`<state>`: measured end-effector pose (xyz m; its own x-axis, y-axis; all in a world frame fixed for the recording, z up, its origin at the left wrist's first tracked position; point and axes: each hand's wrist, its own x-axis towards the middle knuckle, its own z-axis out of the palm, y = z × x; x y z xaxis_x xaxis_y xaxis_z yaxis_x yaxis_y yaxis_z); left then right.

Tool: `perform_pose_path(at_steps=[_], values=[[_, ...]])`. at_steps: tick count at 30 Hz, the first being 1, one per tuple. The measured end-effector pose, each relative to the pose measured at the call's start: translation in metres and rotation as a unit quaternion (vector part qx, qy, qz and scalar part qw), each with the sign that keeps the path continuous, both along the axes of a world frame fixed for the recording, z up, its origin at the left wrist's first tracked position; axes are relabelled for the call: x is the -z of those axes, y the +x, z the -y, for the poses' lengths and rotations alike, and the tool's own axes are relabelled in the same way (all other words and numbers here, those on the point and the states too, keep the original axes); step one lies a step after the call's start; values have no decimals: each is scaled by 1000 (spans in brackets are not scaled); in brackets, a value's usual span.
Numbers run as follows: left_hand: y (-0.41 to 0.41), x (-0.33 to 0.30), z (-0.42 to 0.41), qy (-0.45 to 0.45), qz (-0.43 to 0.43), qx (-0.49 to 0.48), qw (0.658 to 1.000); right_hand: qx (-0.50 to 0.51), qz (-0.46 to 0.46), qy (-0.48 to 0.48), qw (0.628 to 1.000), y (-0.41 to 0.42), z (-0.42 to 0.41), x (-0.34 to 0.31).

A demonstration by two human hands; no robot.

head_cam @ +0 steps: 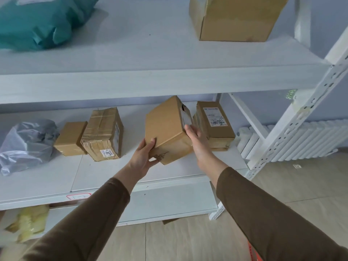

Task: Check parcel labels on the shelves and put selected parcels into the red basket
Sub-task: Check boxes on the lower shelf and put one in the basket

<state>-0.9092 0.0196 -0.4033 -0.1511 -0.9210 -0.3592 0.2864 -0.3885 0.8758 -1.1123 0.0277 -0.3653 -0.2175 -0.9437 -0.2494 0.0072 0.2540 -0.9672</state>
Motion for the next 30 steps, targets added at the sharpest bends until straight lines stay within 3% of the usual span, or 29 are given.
perform_pose_path(at_steps=[5, 10, 19, 24, 30], values=[[-16, 6, 36, 17, 96, 20, 995, 34, -115, -54, 991, 17, 32, 8], [-19, 11, 60, 17, 149, 80, 985, 19, -227, -37, 973, 34, 53, 6], [-12, -6, 60, -44, 66, 108, 991, -76, -347, -38, 934, 59, 72, 1], [-10, -5, 56, -5, 56, 92, 994, -103, -382, -43, 917, 64, 64, 4], [7, -17, 29, -31, 82, 45, 995, -81, -417, -105, 899, 61, 41, -1]])
